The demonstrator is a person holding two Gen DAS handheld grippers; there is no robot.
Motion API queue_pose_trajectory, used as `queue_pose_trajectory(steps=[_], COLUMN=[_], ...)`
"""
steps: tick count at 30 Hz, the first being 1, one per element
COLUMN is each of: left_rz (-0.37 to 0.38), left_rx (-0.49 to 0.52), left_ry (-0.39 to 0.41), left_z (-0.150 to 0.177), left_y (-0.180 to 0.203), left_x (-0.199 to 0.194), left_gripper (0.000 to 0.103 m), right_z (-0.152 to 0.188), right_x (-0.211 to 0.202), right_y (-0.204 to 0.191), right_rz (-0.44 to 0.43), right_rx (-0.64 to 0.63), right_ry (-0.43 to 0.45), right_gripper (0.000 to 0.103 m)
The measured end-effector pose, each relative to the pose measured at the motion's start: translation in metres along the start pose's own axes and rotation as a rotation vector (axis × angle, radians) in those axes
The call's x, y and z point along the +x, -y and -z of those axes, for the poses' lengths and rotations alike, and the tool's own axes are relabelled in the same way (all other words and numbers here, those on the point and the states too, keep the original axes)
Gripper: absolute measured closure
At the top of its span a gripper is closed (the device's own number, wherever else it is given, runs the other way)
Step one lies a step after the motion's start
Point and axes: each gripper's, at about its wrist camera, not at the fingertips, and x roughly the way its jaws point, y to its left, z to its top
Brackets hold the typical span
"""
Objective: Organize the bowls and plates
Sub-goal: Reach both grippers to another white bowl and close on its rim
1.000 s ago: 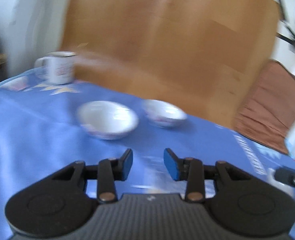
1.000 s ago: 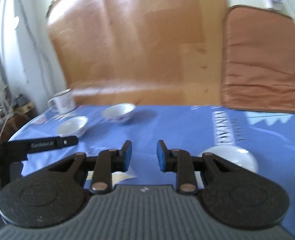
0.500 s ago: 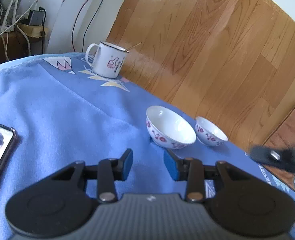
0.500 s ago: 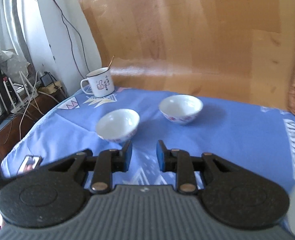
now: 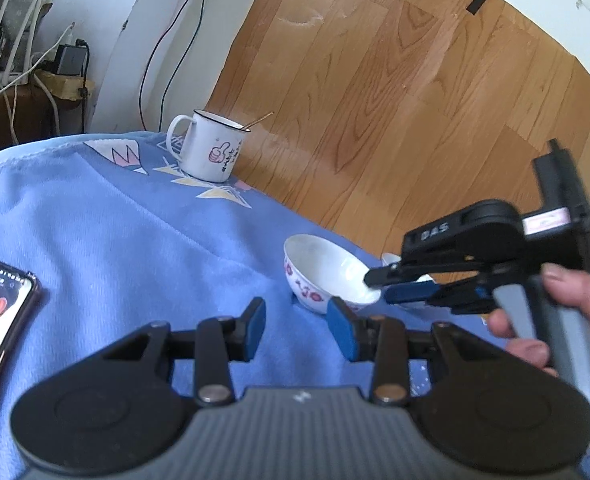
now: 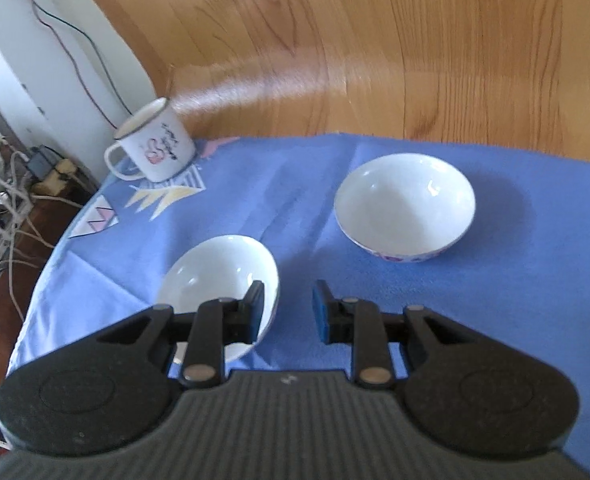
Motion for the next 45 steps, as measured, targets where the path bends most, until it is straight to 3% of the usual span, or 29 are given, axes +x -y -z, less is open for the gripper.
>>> queue_pose_trajectory(steps=[5,14,24,31,36,45], left_rz=[0.0,-0.009,0.015,0.076,0.114,0.123], left_rx=[-0.024,-0.063,-0.043,0.015,0.019,0.096], left_ry=[0.002,0.005,-0.012,-0.118,-0.251,-0.346], left_z=[-0.001,-0.003,-0.003,0.0,0.003,0.008], left_y=[-0.004,-0.01,-0.006,0.008,0.024,0.043], left_x=[0.0,-0.001,0.0,0.003,-0.004,-0.023], left_gripper=[0.069,0.067,0.067,0.067,0.069,0.069], right_z=[0.001,0.007,0.058,0.093,0.101,0.109], right_x=[0.012,-0.006,-0.075,-0.103,-0.102,-0.123], right_y=[0.001,0.01,0.042,0.062,0.061,0.053], right_rz=[-0.019,-0.082,-0.164,-0.205,-0.187,-0.144], right_rx=[0.021,0.094,0.147,0.184,0.144,-0.006], right_ry=[-0.044,-0.055,-0.08,-0.11,-0.111,0.024], right_gripper=[0.095,0.096,0.095,0.095,0.095,0.087])
